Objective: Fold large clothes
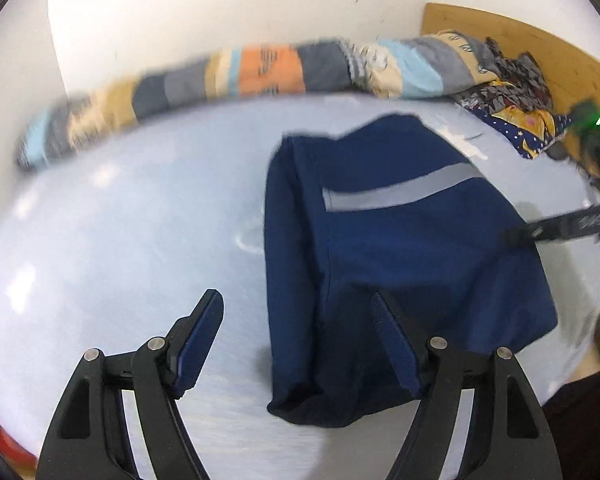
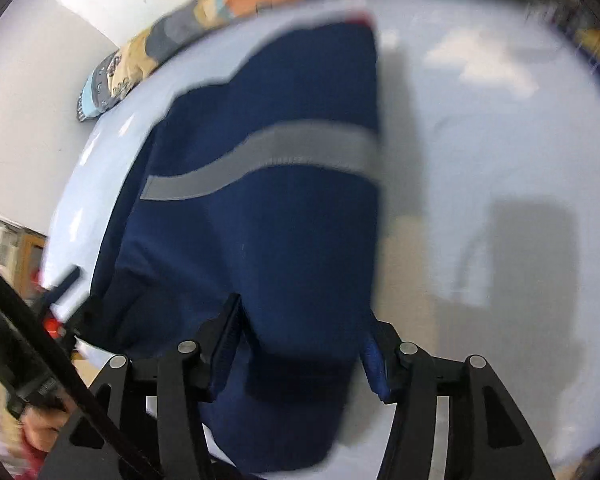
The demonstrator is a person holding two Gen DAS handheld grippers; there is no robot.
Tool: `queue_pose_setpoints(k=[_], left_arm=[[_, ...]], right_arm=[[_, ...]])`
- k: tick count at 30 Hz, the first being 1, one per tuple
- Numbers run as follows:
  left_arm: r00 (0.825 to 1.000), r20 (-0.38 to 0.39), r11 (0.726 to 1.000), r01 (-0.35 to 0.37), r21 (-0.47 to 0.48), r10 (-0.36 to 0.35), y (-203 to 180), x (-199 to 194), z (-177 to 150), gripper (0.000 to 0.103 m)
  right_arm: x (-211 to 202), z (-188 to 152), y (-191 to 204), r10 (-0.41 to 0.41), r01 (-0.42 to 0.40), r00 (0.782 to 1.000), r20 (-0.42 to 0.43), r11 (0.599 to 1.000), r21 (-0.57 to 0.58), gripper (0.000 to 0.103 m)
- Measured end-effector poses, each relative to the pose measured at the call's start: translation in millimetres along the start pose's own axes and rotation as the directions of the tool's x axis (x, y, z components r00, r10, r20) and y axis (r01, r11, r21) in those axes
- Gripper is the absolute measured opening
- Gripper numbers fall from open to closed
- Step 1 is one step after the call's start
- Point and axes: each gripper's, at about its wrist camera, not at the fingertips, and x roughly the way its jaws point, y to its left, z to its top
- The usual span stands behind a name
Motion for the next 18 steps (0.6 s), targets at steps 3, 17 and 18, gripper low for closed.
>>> queue_pose_setpoints(k=[3, 17, 18], left_arm=[[0.998, 0.049, 0.998, 0.039, 0.046, -0.041, -11.6, -12.3, -0.2, 0.076], [0.981, -0.112, 0.984, 0.165, 0.071, -0.157, -30.2, 23.0, -3.3, 0.077], [0.980, -0.076, 0.981, 0.186, 0.060, -0.182, -27.0, 16.2, 8.1, 0.077]], right_arm=[[-50.7, -24.4, 12.4, -0.093, 0.102, 0.981, 0.172, 0.994, -0.044, 0.058], [-24.2, -68.1, 42.7, 0.072, -0.068, 0.997, 0.037, 0.992, -0.109, 0.010], [-42.1, -54.8, 39.9, 0.107, -0.098, 0.989, 0.098, 0.991, -0.089, 0.010]])
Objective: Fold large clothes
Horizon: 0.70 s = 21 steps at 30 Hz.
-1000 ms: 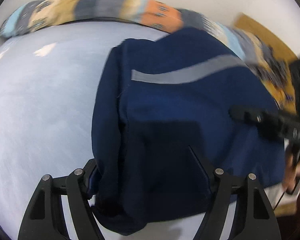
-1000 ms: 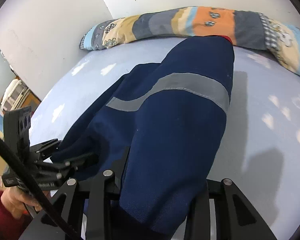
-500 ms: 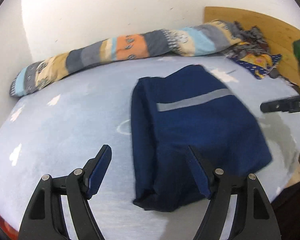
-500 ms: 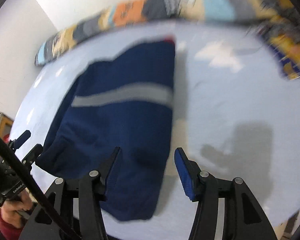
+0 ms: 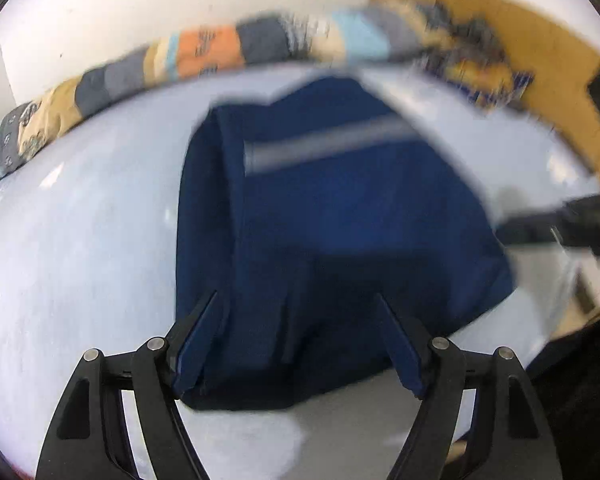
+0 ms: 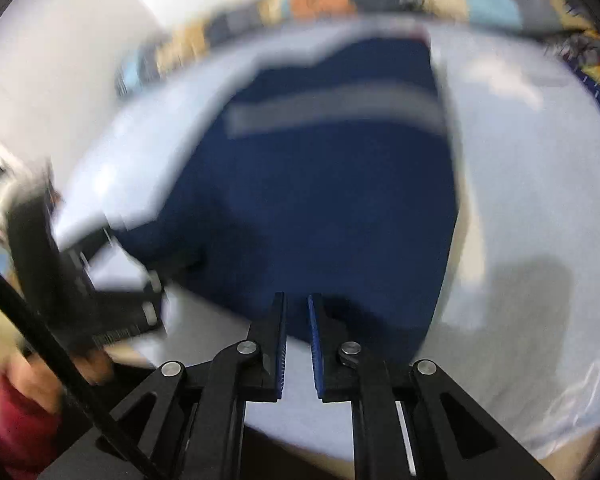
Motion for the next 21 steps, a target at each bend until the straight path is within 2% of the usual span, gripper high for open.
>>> queue_pose_setpoints(k=[1, 3, 5, 7, 10, 12, 14, 15, 17, 19, 21], left_arm=[[1.000, 0.022, 1.000, -0.003, -0.002, 0.003, 3.1, -2.6, 8.3, 0.077], [0.998, 0.053, 0.999, -0.034, -0.007, 0.035, 9.7, 0.6, 31.9, 0.081], [0.996, 0.042, 0.997, -0.072, -0.022, 0.073, 18.6, 19.8, 60.7, 0.083], [0.997, 0.024, 0.996, -0.078, -0.035, 0.079, 23.0, 50.2, 91.1, 0.084], [0.995, -0.031, 0.992, -0.099, -0.080, 0.097, 38.4, 102.9, 120.1, 0.084], [0.990, -0.085, 0.984, -0.124, -0.125, 0.113, 48.6, 138.2, 128.6, 0.084], [0.988, -0.116, 0.981, -0.122, -0.151, 0.105, 60.6, 168.0, 126.5, 0.090], [0.984, -0.108, 0.978, -0.155, -0.138, 0.141, 58.7, 175.3, 124.1, 0.100], [0.981, -0.091, 0.977, -0.179, -0.114, 0.170, 53.5, 181.0, 116.8, 0.103], [0.984, -0.070, 0.978, -0.170, -0.122, 0.162, 55.4, 176.3, 115.1, 0.103], [0.987, -0.054, 0.977, -0.156, -0.144, 0.150, 58.5, 162.3, 112.7, 0.102]], right_arm=[[-9.8, 11.4, -2.8, 0.008, -0.008, 0.999, 0.043, 1.000, 0.011, 0.011], [-21.5, 40.5, -9.5, -0.077, 0.075, 0.991, 0.114, 0.997, 0.022, 0.013], [-15.4, 76.3, -22.7, -0.154, 0.151, 0.978, 0.143, 0.988, 0.032, 0.013], [-0.5, 110.0, -36.6, -0.205, 0.194, 0.965, 0.162, 0.978, 0.077, 0.013], [15.5, 140.0, -55.3, -0.201, 0.179, 0.963, 0.182, 0.975, 0.132, 0.013], [42.3, 159.7, -51.5, -0.210, 0.189, 0.964, 0.161, 0.972, 0.138, 0.013], [75.5, 167.0, -52.1, -0.234, 0.222, 0.966, 0.114, 0.969, 0.106, 0.015], [89.6, 166.8, -60.1, -0.247, 0.239, 0.966, 0.078, 0.966, 0.102, 0.017], [126.6, 163.7, -81.5, -0.217, 0.219, 0.976, -0.031, 0.965, 0.145, 0.018], [127.8, 164.2, -90.4, -0.175, 0.177, 0.984, -0.022, 0.968, 0.178, 0.018], [119.4, 168.8, -88.9, -0.173, 0.174, 0.985, -0.024, 0.968, 0.179, 0.017]])
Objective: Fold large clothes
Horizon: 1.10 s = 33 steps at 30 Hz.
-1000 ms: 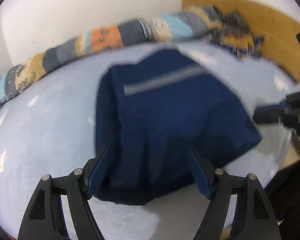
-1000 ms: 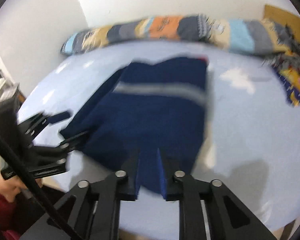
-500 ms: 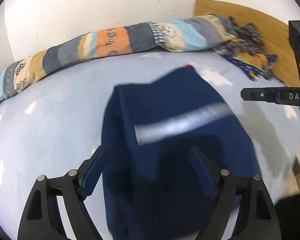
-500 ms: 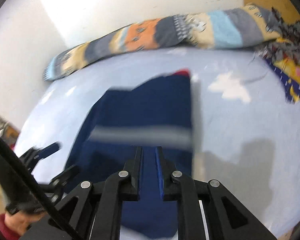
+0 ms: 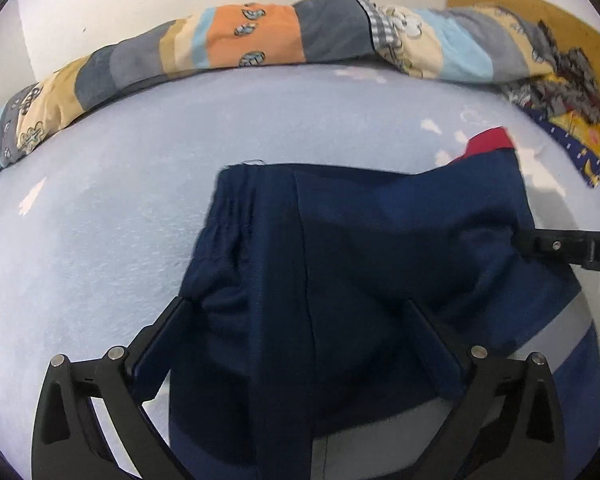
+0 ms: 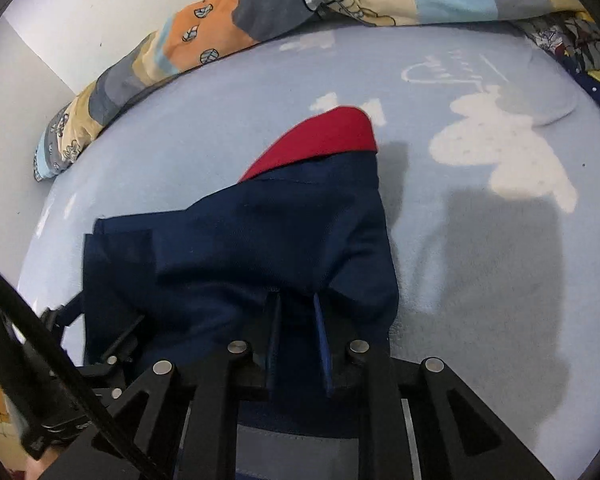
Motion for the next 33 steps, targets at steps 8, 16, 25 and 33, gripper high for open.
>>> queue_pose_setpoints(k=[8, 16, 25, 33], left_arm=[[0.999, 0.028, 0.999, 0.033, 0.008, -0.034, 0.6, -96.3, -50.4, 0.102], [0.999, -0.034, 0.999, 0.042, 0.009, -0.042, -11.2, -126.7, -135.0, 0.102], [0.998, -0.052, 1.000, 0.028, -0.006, -0.029, -13.3, -111.0, -154.6, 0.103], [0.988, 0.152, 0.991, -0.048, 0.123, 0.029, -36.4, -155.9, -142.6, 0.103]], right_arm=[[-87.2, -44.5, 40.3, -0.021, 0.030, 0.997, 0.077, 0.992, -0.126, 0.020], [-105.3, -154.8, 50.6, -0.017, 0.020, 1.000, 0.026, 0.992, -0.124, 0.024], [-74.5, -175.3, 57.7, -0.111, 0.111, 0.994, 0.013, 0.981, -0.161, 0.032], [-101.0, -181.8, 85.3, -0.143, 0.179, 0.980, 0.138, 0.939, -0.295, 0.042]])
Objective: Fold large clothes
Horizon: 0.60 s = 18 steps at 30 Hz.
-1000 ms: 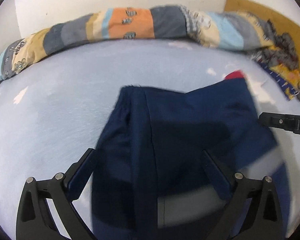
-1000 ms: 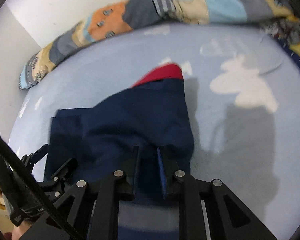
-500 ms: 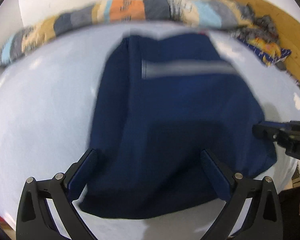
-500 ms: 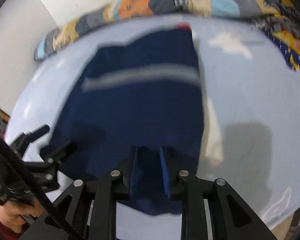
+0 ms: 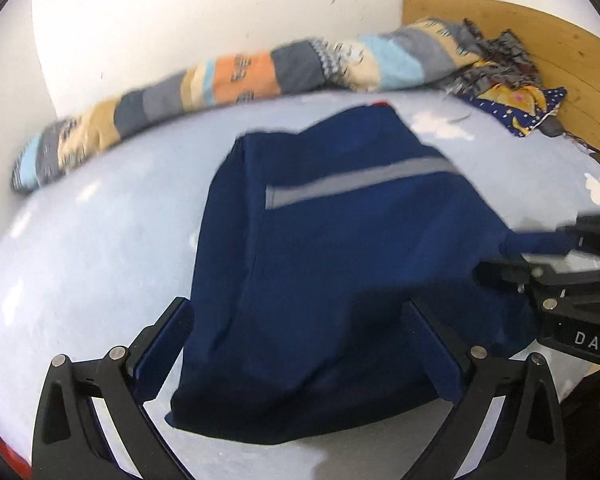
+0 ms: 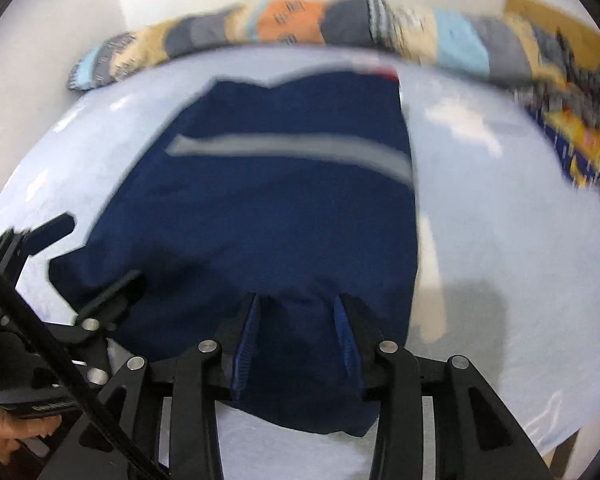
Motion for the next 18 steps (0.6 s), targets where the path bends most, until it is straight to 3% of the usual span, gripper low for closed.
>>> queue_pose_setpoints(k=[3, 5, 8, 10, 18], left_arm=[[0.998, -0.058, 1.000, 0.023, 0.011, -0.022, -4.8, 14.0, -6.5, 0.103], [0.995, -0.102, 1.000, 0.014, 0.014, -0.013, -9.2, 29.4, -13.7, 0.103], [0.996, -0.083, 0.999, -0.014, 0.043, 0.017, -14.8, 33.1, -15.2, 0.103], [0.997, -0.077, 0.998, -0.027, 0.057, 0.032, -18.2, 33.4, -14.3, 0.103], [0.998, -0.056, 0.997, -0.035, 0.065, 0.039, -19.5, 33.1, -18.2, 0.103]], right_arm=[[-10.1, 5.3, 7.5, -0.105, 0.110, 0.992, 0.070, 0.992, -0.068, 0.059], [-3.2, 5.5, 3.9, -0.096, 0.099, 0.994, 0.051, 0.993, -0.061, 0.060], [25.5, -2.7, 2.4, -0.076, 0.072, 0.995, -0.061, 0.996, -0.059, 0.063], [29.8, -5.1, -0.6, -0.060, 0.059, 0.997, -0.044, 0.998, -0.024, 0.072], [36.7, -2.1, 3.6, -0.068, 0.068, 0.996, -0.054, 0.998, -0.010, 0.084]])
